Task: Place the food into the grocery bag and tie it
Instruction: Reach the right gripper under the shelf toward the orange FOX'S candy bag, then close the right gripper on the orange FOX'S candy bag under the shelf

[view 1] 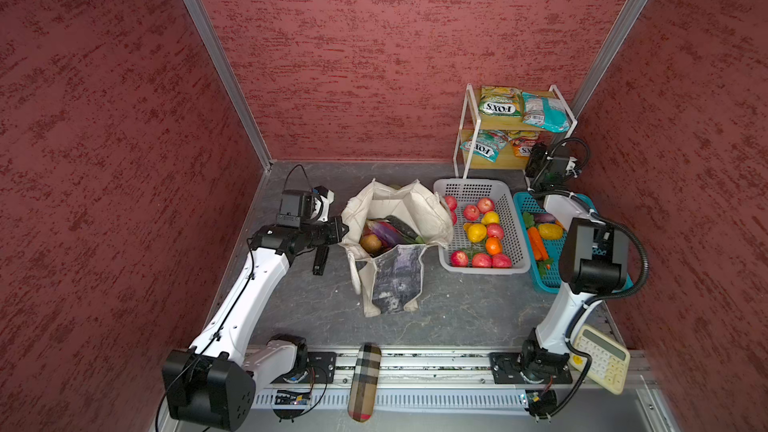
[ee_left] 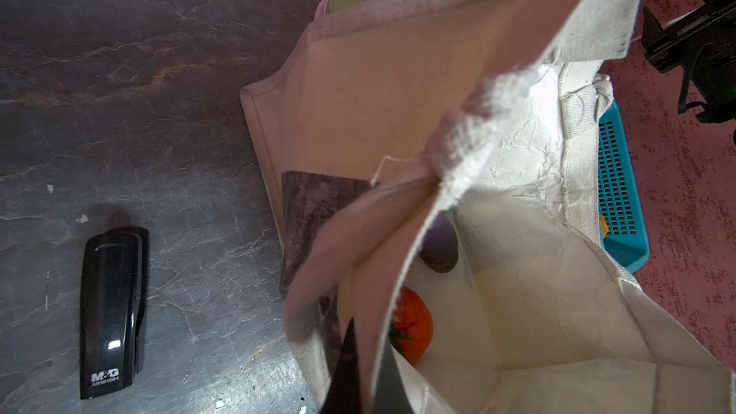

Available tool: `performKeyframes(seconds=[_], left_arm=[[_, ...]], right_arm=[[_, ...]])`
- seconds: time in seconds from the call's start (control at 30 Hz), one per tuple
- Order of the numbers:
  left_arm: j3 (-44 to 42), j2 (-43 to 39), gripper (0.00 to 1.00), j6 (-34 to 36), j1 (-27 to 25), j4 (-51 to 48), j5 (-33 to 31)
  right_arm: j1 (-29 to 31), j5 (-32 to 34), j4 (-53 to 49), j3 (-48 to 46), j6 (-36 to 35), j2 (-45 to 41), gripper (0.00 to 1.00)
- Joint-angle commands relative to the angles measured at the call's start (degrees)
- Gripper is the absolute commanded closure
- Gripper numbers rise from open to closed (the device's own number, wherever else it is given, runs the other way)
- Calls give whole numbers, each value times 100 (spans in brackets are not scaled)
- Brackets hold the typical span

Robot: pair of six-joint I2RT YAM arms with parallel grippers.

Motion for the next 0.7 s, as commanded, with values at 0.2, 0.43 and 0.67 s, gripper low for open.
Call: performKeyframes(seconds=[0.2, 0.43, 0.67], left_arm=[[146, -3, 100, 110, 17, -5, -56], [148, 7, 100, 110, 16, -12, -61], [155, 33, 100, 119, 12, -21, -74]], right_arm=[[-57, -796, -256, 658, -156, 553, 45], [-60, -835, -137, 763, 38, 855, 45], [-64, -863, -97, 723, 124, 836, 42]])
